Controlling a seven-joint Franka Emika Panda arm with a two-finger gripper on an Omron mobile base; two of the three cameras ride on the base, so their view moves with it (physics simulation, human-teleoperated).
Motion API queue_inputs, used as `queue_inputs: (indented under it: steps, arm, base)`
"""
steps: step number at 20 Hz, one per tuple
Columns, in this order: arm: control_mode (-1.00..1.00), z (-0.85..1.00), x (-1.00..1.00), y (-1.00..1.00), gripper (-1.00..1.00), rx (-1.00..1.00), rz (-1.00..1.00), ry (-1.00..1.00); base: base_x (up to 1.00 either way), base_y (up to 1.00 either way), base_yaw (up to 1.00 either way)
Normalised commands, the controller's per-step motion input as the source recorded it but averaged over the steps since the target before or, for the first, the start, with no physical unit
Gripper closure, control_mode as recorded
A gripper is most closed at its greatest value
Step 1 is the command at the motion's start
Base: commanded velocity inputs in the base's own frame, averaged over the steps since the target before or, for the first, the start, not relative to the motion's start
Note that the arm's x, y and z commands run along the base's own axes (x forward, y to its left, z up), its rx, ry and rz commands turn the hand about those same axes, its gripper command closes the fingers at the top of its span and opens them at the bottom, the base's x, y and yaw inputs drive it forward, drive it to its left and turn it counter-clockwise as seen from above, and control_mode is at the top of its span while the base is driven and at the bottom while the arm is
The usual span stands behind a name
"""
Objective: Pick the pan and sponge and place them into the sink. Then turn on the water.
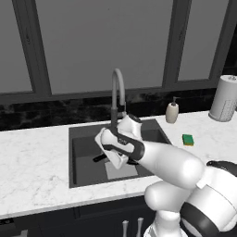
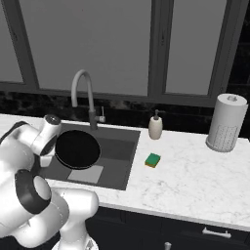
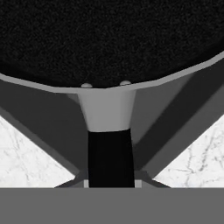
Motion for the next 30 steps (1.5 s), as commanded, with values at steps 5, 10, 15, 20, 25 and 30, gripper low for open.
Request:
queue_inputs:
  steps: [5, 10, 15, 20, 25, 30]
  arm:
    - [-1.0, -0.1, 0.24, -0.33, 1.0, 0.0, -0.02, 0.06]
    - [-1.0, -0.39, 0.25, -0.03, 1.0, -0.04, -0.07, 0.0]
    - [-1.0, -0.43, 0.24, 0.0, 1.0, -0.11, -0.09, 0.0]
    - [-1.0, -0.35, 0.26, 0.04, 1.0, -0.13, -0.08, 0.0]
    - [-1.0, -0.18, 0.26, 0.01, 1.0, -0.06, -0.04, 0.0]
    - [-1.0, -0.12, 0.24, 0.0, 1.0, -0.02, -0.03, 0.0]
  base:
    - [0.0, 0.0, 0.0]
    - [0.0, 0.0, 0.0]
    - [0.0, 0.0, 0.0]
    - [0.0, 0.0, 0.0]
    - [0.0, 0.0, 0.0]
    - [0.0, 0.0, 0.0]
